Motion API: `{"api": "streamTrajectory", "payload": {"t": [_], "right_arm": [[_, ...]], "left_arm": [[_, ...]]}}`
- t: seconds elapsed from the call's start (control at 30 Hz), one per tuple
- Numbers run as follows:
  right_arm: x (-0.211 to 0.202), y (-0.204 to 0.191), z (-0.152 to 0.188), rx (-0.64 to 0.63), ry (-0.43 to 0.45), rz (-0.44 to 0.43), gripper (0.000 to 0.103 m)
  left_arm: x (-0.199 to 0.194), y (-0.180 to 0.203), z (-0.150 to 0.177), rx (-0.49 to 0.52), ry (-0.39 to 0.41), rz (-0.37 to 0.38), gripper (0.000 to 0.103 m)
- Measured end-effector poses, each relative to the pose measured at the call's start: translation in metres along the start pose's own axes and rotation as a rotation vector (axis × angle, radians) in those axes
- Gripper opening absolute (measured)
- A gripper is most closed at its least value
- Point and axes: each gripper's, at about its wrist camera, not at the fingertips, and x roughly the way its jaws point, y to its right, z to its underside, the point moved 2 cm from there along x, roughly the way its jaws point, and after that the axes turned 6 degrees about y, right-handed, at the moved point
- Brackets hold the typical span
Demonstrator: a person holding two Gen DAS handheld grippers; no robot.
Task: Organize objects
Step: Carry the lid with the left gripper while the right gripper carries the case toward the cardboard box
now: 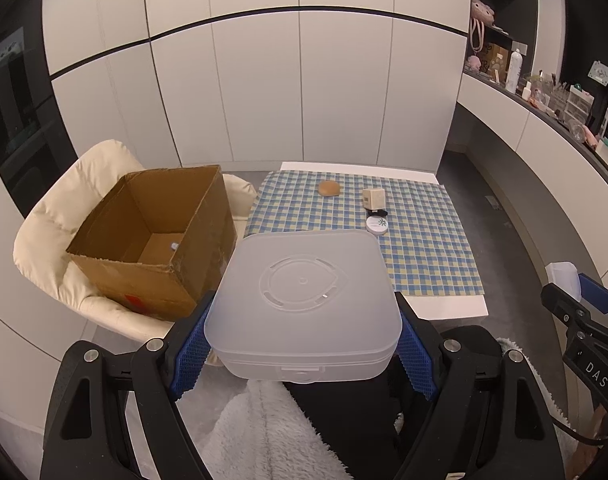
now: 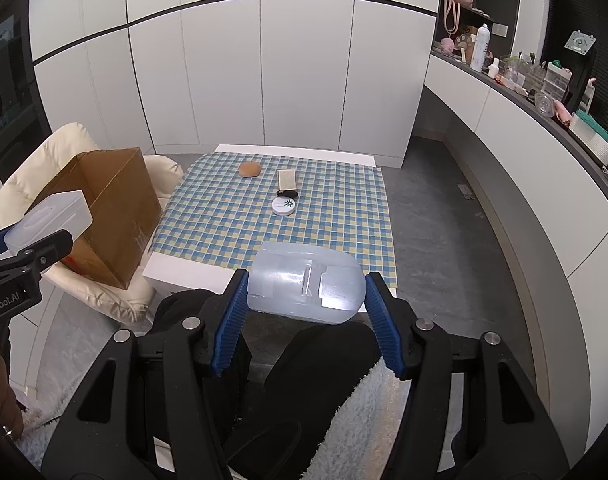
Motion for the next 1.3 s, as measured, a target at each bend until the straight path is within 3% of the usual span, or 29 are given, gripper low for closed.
{"api": "streamTrajectory", "payload": {"t": [1.3], "right_arm": [[0.019, -0.154, -0.007, -0.305, 0.002, -0.311, 0.060]], "left_arm": [[-0.039, -0.132, 0.043, -0.276, -0.016, -0.290, 0.082]]}}
